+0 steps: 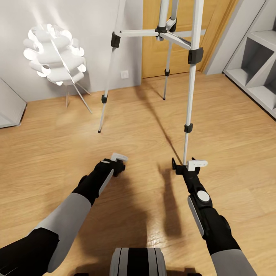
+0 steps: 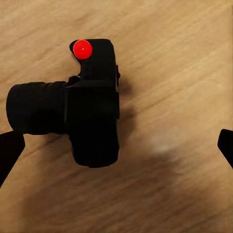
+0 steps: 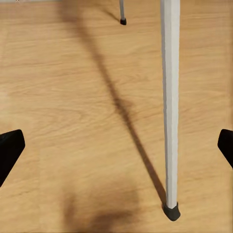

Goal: Attach the digital camera to the camera tripod in the bedroom.

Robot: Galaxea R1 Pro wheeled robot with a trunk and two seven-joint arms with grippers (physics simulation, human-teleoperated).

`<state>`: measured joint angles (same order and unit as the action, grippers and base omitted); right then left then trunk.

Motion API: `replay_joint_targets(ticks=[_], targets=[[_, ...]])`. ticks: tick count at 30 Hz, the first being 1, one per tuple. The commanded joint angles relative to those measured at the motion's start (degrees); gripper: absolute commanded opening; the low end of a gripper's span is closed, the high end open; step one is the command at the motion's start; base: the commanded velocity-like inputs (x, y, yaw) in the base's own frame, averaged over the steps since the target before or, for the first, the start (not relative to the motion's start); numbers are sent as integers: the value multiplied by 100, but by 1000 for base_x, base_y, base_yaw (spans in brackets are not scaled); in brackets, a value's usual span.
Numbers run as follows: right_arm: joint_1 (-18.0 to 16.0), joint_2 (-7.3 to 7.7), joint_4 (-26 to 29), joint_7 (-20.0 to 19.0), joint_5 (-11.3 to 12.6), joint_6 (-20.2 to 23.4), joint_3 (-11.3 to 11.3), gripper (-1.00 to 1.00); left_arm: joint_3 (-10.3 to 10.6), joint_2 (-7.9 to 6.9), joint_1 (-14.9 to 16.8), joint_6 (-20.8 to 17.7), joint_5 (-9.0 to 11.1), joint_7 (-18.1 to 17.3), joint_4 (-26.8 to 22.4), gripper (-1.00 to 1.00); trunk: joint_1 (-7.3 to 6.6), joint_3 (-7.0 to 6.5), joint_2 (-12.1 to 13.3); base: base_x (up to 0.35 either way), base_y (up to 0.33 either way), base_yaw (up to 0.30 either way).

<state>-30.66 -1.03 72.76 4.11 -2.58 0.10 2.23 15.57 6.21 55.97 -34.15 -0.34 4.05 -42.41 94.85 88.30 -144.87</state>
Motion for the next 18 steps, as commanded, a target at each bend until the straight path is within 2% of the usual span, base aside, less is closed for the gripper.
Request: replay_joint_targets(ticks=[1, 7, 18], targets=[[-2, 6, 14, 36, -26, 0, 8, 100, 17, -3, 2, -28, -1, 25, -6, 100, -1, 3, -1, 0, 0, 0], [-2, 14, 34, 37, -25, 4, 8, 100, 17, -5, -6, -27, -1, 25, -5, 100, -1, 3, -1, 0, 0, 0], [-2, 15, 33, 43, -31, 7, 12, 100, 17, -5, -7, -23, -1, 25, -7, 100, 27, 247, -16, 0, 0, 0]])
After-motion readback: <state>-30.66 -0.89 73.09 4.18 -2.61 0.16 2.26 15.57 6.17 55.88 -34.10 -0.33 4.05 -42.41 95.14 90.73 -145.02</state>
